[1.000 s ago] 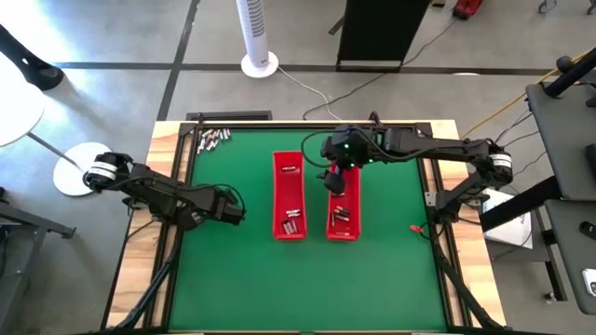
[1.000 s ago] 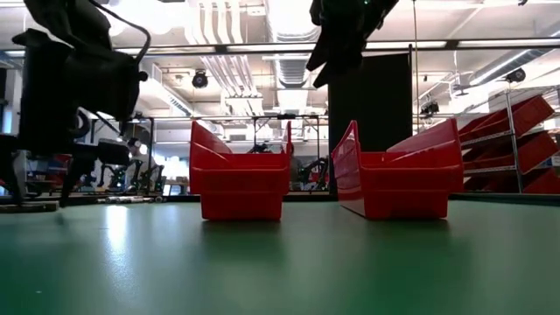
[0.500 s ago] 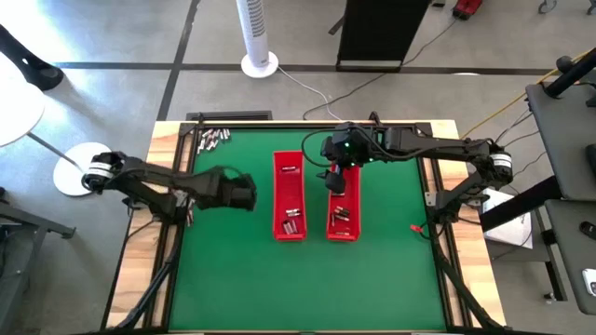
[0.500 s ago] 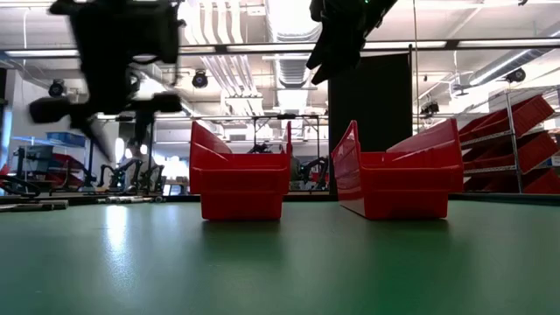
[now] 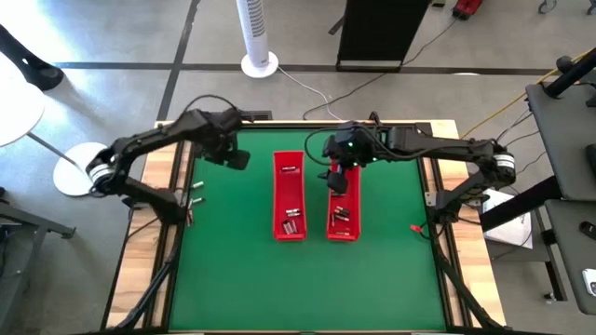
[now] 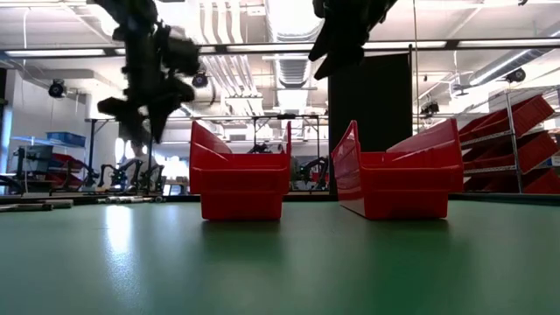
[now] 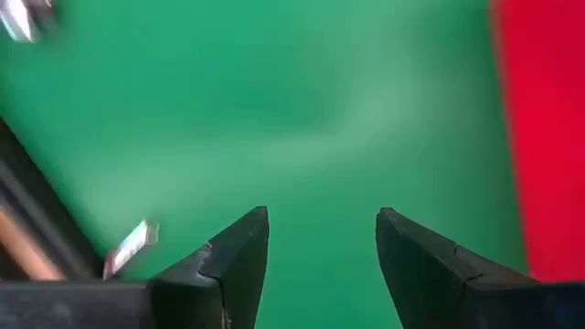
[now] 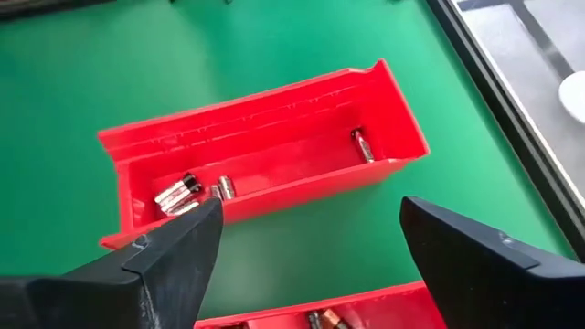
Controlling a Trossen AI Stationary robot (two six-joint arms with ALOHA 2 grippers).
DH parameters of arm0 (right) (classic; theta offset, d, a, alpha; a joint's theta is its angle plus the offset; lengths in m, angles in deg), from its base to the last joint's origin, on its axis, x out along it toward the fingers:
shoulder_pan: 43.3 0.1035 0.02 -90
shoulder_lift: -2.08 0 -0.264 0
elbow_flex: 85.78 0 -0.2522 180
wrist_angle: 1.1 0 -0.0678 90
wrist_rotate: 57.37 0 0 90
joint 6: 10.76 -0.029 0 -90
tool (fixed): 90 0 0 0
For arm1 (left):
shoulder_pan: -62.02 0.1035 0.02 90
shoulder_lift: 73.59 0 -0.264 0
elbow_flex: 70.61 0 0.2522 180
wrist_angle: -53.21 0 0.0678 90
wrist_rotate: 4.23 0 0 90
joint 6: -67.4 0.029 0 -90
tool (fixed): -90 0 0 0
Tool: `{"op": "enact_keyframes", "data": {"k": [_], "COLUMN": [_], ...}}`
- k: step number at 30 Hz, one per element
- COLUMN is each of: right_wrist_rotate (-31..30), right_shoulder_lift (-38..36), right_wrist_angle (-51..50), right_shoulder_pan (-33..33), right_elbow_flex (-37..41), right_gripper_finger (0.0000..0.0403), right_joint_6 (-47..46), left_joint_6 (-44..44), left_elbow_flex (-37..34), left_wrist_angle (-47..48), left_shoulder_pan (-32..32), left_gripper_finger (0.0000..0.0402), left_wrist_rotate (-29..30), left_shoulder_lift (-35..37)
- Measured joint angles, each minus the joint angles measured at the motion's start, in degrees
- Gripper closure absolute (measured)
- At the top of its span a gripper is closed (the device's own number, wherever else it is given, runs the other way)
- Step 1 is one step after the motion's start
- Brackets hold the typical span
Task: Sort batteries
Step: Put the silver battery into the left red bin
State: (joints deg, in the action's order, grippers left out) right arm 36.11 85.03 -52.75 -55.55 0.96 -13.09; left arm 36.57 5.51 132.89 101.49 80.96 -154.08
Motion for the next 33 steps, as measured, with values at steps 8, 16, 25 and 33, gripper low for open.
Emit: {"op": "enact_keyframes", "data": {"k": [8, 16, 25, 33], "right_wrist_rotate": [-4.55, -6.91, -9.55, -9.7], "right_shoulder_lift": [-0.89, -0.74, -0.74, -0.71], "right_wrist_angle": [-0.13, 0.29, 0.47, 0.73], "right_shoulder_pan": [1.4, 1.88, 1.88, 1.88], "right_elbow_flex": [0.02, 0.44, 0.52, 0.96], "right_gripper_finger": [0.0075, 0.0065, 0.0071, 0.0066], "right_joint_6": [-3.84, -6.21, -8.78, -9.7], "left_joint_6": [18.7, 28.47, 33.16, 35.05], "left_elbow_flex": [-1.35, -1.37, -4.3, -15.46], "left_wrist_angle": [14.74, 14.93, 11.47, 3.75], "left_shoulder_pan": [6.06, 5.61, 5.57, 5.52], "left_gripper_finger": [0.0219, 0.0219, 0.0219, 0.0219], "left_wrist_rotate": [-0.33, 10.95, 12.82, 19.09], "left_shoulder_lift": [-8.91, -17.26, -23.57, -23.94]}}
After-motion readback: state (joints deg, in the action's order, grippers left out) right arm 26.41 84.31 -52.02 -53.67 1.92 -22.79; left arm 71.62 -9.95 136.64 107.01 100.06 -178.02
